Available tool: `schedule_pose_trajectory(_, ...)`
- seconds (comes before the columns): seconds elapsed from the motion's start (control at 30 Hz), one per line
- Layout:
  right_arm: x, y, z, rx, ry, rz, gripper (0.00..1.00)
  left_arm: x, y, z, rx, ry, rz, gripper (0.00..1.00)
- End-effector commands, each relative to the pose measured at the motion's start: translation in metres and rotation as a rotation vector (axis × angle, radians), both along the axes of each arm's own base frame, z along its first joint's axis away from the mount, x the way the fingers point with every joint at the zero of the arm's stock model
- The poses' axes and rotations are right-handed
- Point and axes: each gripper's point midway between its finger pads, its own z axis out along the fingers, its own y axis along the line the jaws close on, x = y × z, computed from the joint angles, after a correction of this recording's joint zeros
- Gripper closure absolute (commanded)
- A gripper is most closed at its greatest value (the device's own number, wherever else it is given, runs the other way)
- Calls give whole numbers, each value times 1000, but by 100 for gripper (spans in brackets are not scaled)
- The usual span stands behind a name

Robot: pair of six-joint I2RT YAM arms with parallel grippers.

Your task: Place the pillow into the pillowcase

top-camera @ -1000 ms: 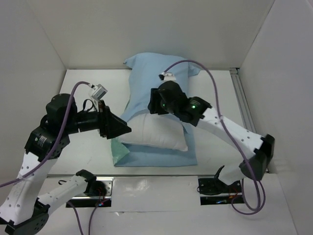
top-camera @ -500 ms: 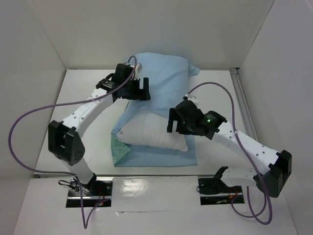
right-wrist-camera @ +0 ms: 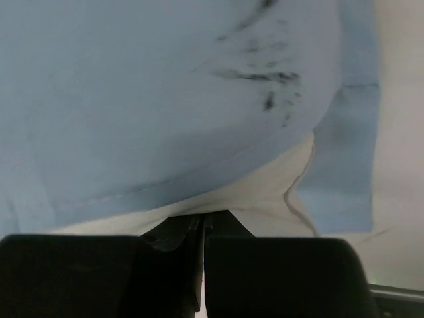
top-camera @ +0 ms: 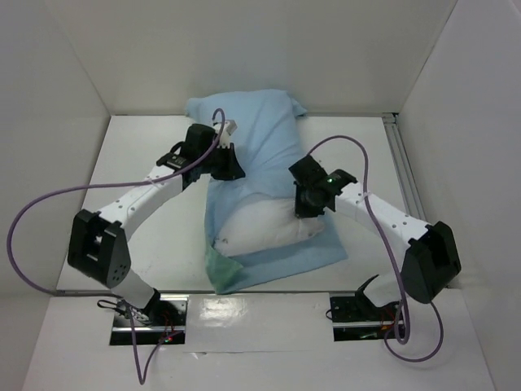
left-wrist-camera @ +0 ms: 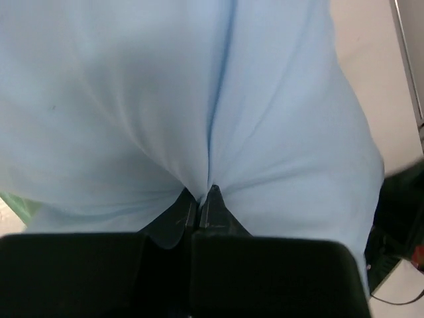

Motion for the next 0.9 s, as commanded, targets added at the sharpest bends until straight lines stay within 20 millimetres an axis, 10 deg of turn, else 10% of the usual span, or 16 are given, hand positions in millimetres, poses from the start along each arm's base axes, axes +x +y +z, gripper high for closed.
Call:
schedule_pose_trajectory(0.0,80,-26,50,-40,-252,-69,100,-68,-14,16,-99,70,-127,100)
schedule_pose_trajectory(0.17,137,-36,64,9,-312,-73,100,-102,20,25,-34,70,-15,100)
schedule_pose_trajectory(0.27,164,-19,79,62,-363,-32,98,-96,36,39,49,35,37,74)
schedule_pose_trajectory(0.33,173,-14,71,66,-317,-23,62,-93,42,51,86,41,56,40)
schedule_pose_trajectory(0.37,183,-13,90,69,-358,-35,28,-92,45,57,113,18,68,34)
schedule_pose_trajectory(0.47,187,-33,106,104,-393,-118,8,-84,54,84,167,-43,109,29)
schedule_pose_trajectory(0.6,164,-67,123,263,-421,-188,6,-79,42,113,186,-127,95,27)
schedule_pose_trajectory(0.7,145,-76,98,345,-343,-178,8,-75,15,112,204,-120,30,22)
schedule_pose_trajectory(0.87,116,-60,57,443,-224,-120,45,-59,-27,106,302,-131,-3,21)
